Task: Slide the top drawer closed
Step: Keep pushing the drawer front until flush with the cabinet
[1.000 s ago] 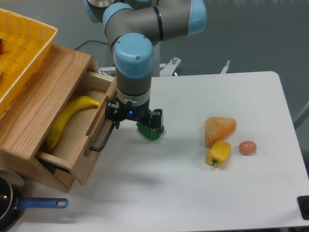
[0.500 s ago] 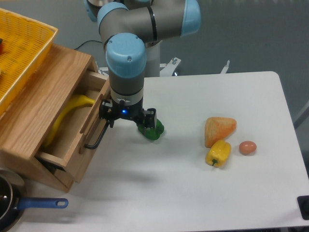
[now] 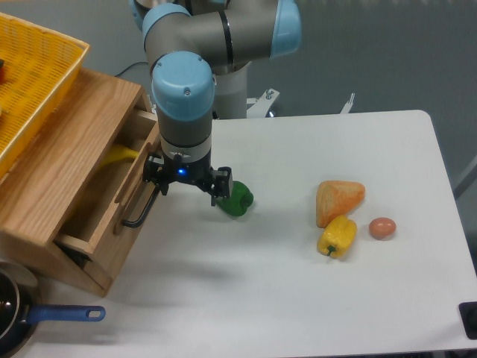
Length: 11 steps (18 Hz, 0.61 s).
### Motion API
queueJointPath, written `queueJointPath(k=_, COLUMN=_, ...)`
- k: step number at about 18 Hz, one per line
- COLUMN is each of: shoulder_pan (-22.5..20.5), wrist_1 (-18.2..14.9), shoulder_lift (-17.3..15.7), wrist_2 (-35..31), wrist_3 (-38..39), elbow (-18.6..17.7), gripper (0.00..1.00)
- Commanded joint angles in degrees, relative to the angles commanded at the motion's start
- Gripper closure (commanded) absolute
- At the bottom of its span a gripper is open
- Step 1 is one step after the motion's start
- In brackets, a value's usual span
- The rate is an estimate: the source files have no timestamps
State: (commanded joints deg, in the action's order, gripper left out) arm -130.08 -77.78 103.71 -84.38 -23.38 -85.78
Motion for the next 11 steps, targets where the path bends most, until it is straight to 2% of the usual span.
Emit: queueJointPath(k=11, shoulder_pan=1.1, wrist_1=0.0, shoulder_lift=0.0, wrist_2=0.1, wrist_3=0.5, elbow=0.0, gripper=0.0)
